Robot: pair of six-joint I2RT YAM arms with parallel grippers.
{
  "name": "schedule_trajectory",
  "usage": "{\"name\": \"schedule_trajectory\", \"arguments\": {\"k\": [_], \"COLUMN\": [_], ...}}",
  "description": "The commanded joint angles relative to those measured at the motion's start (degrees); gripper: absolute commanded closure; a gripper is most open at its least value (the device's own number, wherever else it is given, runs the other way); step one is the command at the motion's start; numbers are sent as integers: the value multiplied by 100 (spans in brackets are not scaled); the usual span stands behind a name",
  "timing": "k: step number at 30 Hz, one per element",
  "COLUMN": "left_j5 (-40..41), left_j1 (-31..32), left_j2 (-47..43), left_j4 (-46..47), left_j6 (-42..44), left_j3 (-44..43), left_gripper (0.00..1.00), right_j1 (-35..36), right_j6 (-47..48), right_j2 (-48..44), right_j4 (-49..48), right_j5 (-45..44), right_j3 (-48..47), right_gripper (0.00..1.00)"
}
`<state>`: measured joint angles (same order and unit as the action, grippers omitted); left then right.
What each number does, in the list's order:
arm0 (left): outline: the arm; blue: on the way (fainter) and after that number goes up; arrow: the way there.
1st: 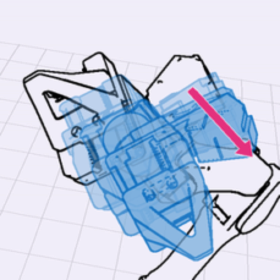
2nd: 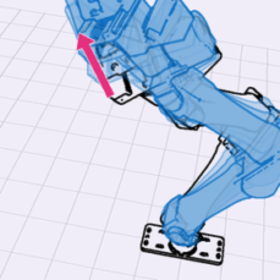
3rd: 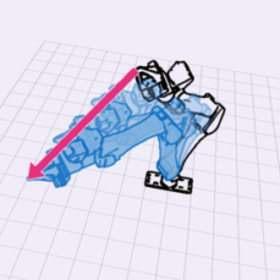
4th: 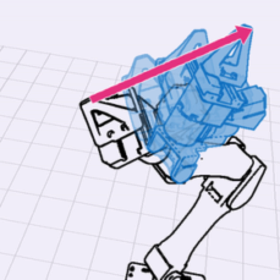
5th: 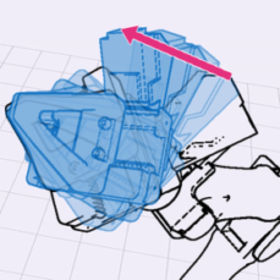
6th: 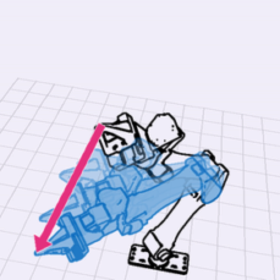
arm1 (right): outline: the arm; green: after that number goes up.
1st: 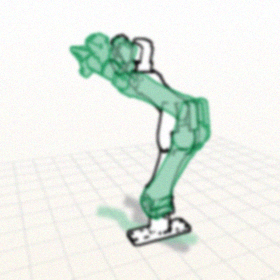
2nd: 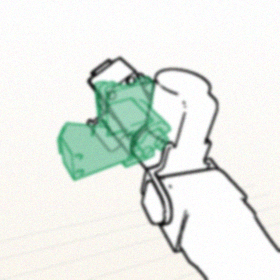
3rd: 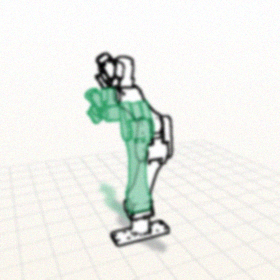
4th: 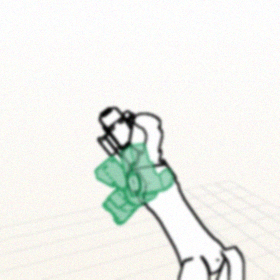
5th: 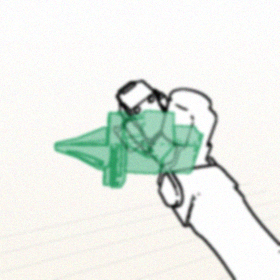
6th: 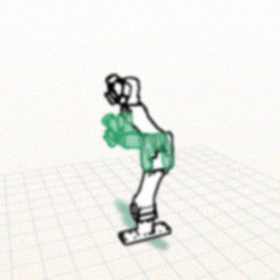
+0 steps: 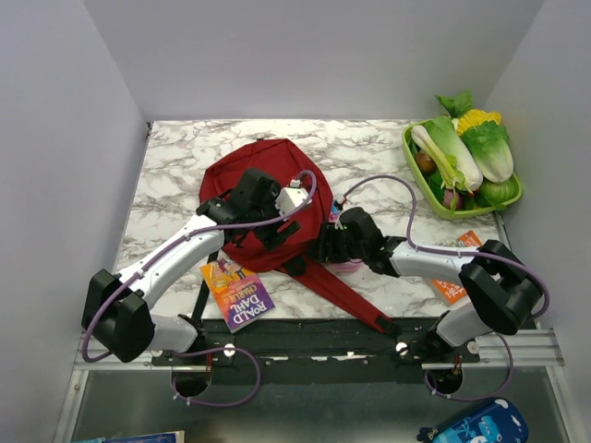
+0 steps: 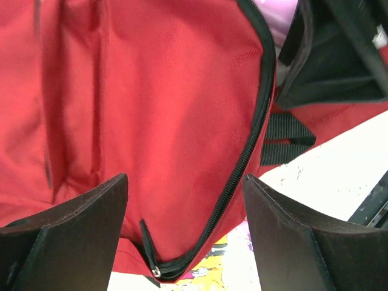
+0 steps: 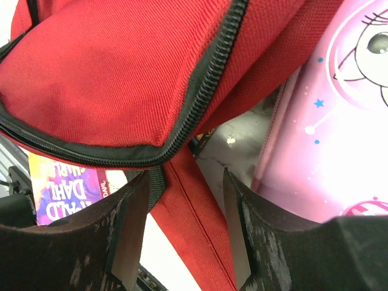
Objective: Pack the student bag
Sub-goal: Unzip the student bag at the center of the board.
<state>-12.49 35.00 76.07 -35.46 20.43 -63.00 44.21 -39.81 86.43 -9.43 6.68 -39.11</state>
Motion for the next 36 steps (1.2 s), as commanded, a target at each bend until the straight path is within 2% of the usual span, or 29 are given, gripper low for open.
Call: {"name": "schedule_trajectory", "arguments": {"k": [1,5,13,16,20,24,29,36], "left_j5": [-33,1,-52,-314,-737,-344,501,696], "left_j1": [42,50,68,68,59,24,-169,-169], "left_j2": [-13,-198,-216,-259,-339,-330,-278,-268], "left_j4": [-31,179,321,49,-486,-489,153,830], "left_j6": [207,260,164,164,-55,-214,-180,260], "left_j3": [542,1087,1282,967,-33,-388,400,1255], "left_gripper": [18,18,18,19,19,19,23,24], "right_j1": [35,35,35,44,35,44,141,255], "right_j6": [53,26,-9,-35,-9,0,53,52], "right_j2": [-197,-329,-434,-679,-1014,-997,-453,-627], "right_j4": [-85,-68,-6,3,-6,-59,-41,-59], "right_j5": [-228,-263,-316,-369,-492,-536,-466,-579], "right_j3": [176,176,141,141,36,-237,-623,-335], "right_gripper": [41,41,41,41,42,46,49,50]}}
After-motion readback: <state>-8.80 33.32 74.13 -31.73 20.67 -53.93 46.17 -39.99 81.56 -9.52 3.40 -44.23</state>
